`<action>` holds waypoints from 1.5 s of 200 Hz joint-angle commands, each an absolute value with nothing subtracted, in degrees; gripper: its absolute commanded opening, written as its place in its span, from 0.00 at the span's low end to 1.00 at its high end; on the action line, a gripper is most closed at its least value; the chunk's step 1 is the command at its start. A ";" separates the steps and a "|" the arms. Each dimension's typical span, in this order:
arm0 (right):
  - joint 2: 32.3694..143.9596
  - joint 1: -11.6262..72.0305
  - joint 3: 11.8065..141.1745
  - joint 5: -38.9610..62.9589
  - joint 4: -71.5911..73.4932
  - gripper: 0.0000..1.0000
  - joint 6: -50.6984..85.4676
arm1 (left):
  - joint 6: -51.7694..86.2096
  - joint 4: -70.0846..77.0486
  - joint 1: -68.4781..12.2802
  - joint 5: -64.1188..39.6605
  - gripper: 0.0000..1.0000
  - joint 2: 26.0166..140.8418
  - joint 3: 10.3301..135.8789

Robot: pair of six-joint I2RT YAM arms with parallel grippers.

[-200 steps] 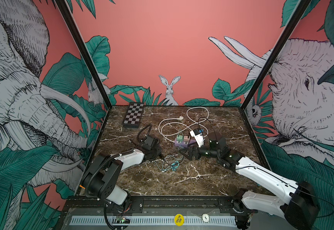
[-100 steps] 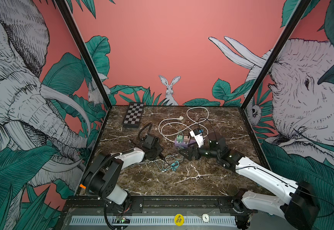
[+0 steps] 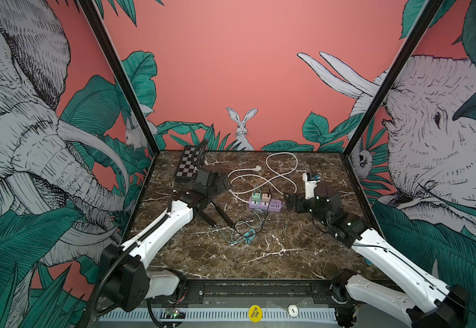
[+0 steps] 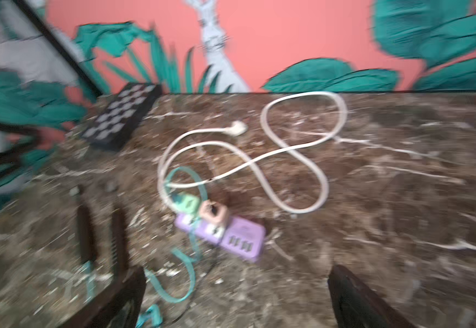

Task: Charge the electric toothbrush
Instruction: Reset both arms

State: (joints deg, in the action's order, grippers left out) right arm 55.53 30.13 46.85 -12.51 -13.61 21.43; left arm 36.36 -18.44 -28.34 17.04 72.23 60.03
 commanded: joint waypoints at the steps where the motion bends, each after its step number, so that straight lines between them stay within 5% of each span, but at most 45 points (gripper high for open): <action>1: 54.47 23.17 42.37 -29.39 -9.84 0.99 17.71 | 18.71 -23.36 -25.69 29.85 0.99 70.29 56.31; 25: 56.20 16.36 31.79 -42.71 11.15 0.99 7.61 | 21.11 -24.53 -16.74 20.42 0.99 67.66 51.54; 64: 67.19 10.25 25.49 -44.16 25.65 0.98 5.35 | 10.97 -10.44 -12.92 30.65 0.99 60.94 38.19; 106: 78.12 7.91 24.59 -36.68 36.57 0.99 -0.49 | 7.22 10.14 -9.34 34.03 0.99 62.07 26.76; 129: 80.50 7.86 25.71 -31.91 36.31 0.99 1.33 | 5.94 29.01 -4.32 28.68 0.99 65.85 19.94; 156: 85.45 6.62 20.76 -25.85 53.03 0.99 0.69 | 6.12 36.70 -1.49 23.50 0.99 73.43 19.69; 200: 87.21 3.65 21.96 -20.22 49.96 0.99 3.04 | 1.44 45.82 -0.53 16.70 0.99 82.13 21.62; 220: 87.75 3.43 21.54 -19.90 51.25 0.99 2.86 | -3.43 49.27 -0.97 5.13 0.99 88.02 22.91; 300: 87.29 3.43 21.43 -20.04 50.92 0.99 2.95 | -5.36 49.51 -3.34 8.39 0.99 88.51 23.38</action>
